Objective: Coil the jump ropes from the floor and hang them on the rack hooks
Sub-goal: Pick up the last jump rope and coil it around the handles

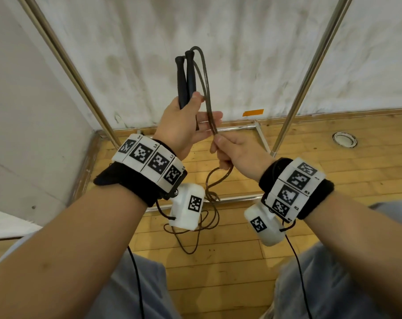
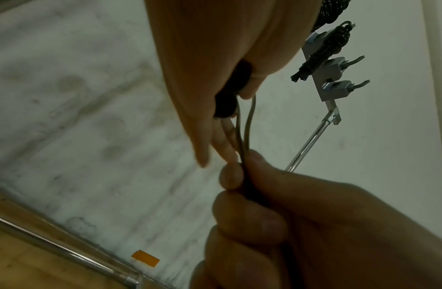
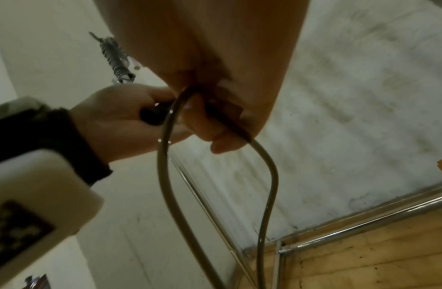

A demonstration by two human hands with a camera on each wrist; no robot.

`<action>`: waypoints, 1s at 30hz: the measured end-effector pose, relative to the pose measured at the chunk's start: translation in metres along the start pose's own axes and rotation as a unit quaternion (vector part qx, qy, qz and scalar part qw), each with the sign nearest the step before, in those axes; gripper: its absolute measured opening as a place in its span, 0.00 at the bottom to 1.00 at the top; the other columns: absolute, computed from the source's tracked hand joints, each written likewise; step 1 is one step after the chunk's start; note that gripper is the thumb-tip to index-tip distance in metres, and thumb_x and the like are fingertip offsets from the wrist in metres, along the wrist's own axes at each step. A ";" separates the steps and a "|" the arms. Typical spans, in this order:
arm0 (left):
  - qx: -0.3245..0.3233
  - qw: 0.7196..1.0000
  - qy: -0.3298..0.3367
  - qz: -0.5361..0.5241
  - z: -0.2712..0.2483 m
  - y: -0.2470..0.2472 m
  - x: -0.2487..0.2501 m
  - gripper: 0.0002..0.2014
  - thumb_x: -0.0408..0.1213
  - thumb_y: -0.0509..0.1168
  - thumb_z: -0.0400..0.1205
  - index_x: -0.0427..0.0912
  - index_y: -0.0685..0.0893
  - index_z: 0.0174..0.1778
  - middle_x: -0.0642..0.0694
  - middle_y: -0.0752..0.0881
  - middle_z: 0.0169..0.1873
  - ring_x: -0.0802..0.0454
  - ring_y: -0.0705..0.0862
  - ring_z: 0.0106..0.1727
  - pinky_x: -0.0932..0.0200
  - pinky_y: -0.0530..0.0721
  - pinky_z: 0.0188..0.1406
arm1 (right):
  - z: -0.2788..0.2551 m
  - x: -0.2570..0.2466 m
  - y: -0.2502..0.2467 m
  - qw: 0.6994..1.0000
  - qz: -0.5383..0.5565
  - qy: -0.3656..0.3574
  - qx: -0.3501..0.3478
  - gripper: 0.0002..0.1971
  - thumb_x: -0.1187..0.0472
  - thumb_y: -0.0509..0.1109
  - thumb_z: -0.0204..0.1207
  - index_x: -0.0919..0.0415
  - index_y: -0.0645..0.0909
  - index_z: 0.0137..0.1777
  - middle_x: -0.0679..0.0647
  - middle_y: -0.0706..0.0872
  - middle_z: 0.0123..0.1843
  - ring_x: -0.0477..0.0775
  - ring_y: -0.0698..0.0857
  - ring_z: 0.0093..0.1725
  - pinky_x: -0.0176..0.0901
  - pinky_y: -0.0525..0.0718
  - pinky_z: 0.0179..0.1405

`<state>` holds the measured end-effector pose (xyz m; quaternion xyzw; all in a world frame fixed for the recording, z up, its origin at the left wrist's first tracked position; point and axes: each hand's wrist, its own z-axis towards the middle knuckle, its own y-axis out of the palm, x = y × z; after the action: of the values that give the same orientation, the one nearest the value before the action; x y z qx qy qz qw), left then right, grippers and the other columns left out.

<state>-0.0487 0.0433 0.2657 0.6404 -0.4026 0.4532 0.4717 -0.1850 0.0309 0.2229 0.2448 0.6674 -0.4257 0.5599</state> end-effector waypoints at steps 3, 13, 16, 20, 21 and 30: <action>-0.019 0.999 -0.011 -0.042 -0.001 0.000 -0.001 0.15 0.44 0.54 0.88 0.38 0.73 0.65 0.34 0.91 0.42 0.40 0.91 0.47 0.47 0.86 0.55 | -0.003 -0.002 0.010 0.999 -0.016 0.021 -0.027 0.18 0.59 0.52 0.86 0.59 0.76 0.37 0.49 0.70 0.25 0.45 0.72 0.22 0.33 0.75 0.25; 0.012 0.999 -0.002 -0.044 -0.005 0.001 0.003 0.08 0.42 0.55 0.88 0.42 0.75 0.52 0.51 0.77 0.21 0.53 0.78 0.22 0.59 0.79 0.25 | 0.000 0.003 0.024 0.996 -0.039 0.028 -0.081 0.14 0.59 0.56 0.85 0.54 0.75 0.37 0.46 0.70 0.25 0.44 0.67 0.23 0.38 0.67 0.26; 0.060 0.997 0.030 -0.028 0.001 -0.002 0.006 0.06 0.40 0.56 0.88 0.43 0.75 0.49 0.53 0.68 0.21 0.57 0.66 0.19 0.63 0.70 0.20 | 0.001 0.007 0.020 0.997 -0.052 0.019 -0.052 0.16 0.53 0.59 0.84 0.52 0.78 0.34 0.43 0.73 0.19 0.43 0.72 0.22 0.37 0.72 0.28; 0.149 0.986 0.079 0.016 0.011 -0.011 0.009 0.05 0.37 0.57 0.87 0.40 0.75 0.52 0.50 0.71 0.27 0.58 0.65 0.18 0.63 0.68 0.17 | 0.000 0.012 0.011 0.996 -0.072 0.021 -0.049 0.15 0.50 0.63 0.81 0.51 0.80 0.33 0.44 0.82 0.22 0.40 0.79 0.27 0.43 0.75 0.42; 0.161 0.982 0.089 0.029 0.012 -0.014 0.008 0.05 0.37 0.58 0.87 0.40 0.76 0.51 0.49 0.71 0.28 0.58 0.65 0.18 0.63 0.68 0.17 | 0.000 0.012 0.009 0.997 -0.059 0.023 -0.051 0.15 0.52 0.64 0.81 0.53 0.80 0.33 0.44 0.83 0.23 0.41 0.81 0.30 0.46 0.79 0.46; 0.226 0.932 0.158 0.233 0.023 -0.040 0.012 0.03 0.41 0.59 0.85 0.47 0.76 0.51 0.51 0.77 0.33 0.52 0.78 0.27 0.58 0.81 0.23 | 0.001 0.006 -0.007 0.999 -0.013 0.033 -0.036 0.11 0.57 0.61 0.83 0.57 0.83 0.44 0.41 0.70 0.20 0.40 0.69 0.21 0.36 0.74 0.25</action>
<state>-0.0029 0.0295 0.2643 0.5381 -0.3478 0.7249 0.2530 -0.1918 0.0253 0.2192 0.2296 0.7035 -0.4006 0.5403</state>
